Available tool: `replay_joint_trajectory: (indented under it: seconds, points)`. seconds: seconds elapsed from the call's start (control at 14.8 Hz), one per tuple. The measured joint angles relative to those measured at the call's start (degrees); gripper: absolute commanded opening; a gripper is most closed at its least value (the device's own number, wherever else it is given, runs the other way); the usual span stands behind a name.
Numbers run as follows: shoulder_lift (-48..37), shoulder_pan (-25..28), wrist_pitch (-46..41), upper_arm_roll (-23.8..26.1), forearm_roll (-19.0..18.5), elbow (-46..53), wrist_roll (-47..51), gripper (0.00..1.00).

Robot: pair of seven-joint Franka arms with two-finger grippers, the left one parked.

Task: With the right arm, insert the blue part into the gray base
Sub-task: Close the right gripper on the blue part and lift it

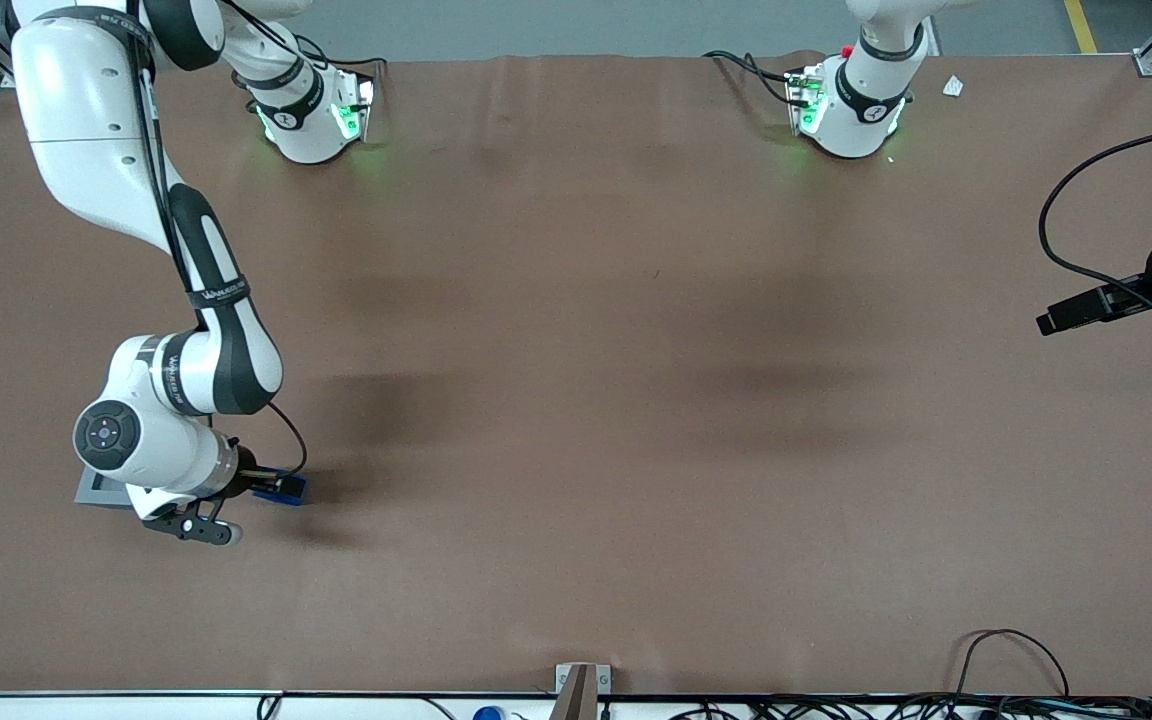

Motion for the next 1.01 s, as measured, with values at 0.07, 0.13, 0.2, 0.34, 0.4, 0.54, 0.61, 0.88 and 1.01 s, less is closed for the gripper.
replay_joint_trajectory:
  seconds: [0.07,0.13,0.2,0.34,0.4,0.54,0.61,0.88,1.01]
  points:
    - [0.0,0.0,0.0,0.0,0.0,0.0,-0.11,0.93]
    - [0.0,0.0,0.0,0.0,0.0,0.0,-0.17,0.85]
    - [0.0,0.0,0.0,0.0,0.0,0.0,-0.22,0.79]
    - [0.0,0.0,0.0,-0.03,0.0,0.0,-0.23,0.73]
    - [0.0,0.0,0.0,-0.07,0.0,0.0,-0.24,0.7]
    - [0.0,0.0,-0.01,-0.11,0.0,0.0,-0.27,0.67]
    - [0.0,0.0,-0.01,-0.11,0.0,0.0,-0.29,0.66]
    - [0.0,0.0,-0.01,-0.13,0.0,0.0,-0.29,0.56]
    - [0.01,0.0,-0.01,-0.14,0.0,0.0,-0.29,0.47]
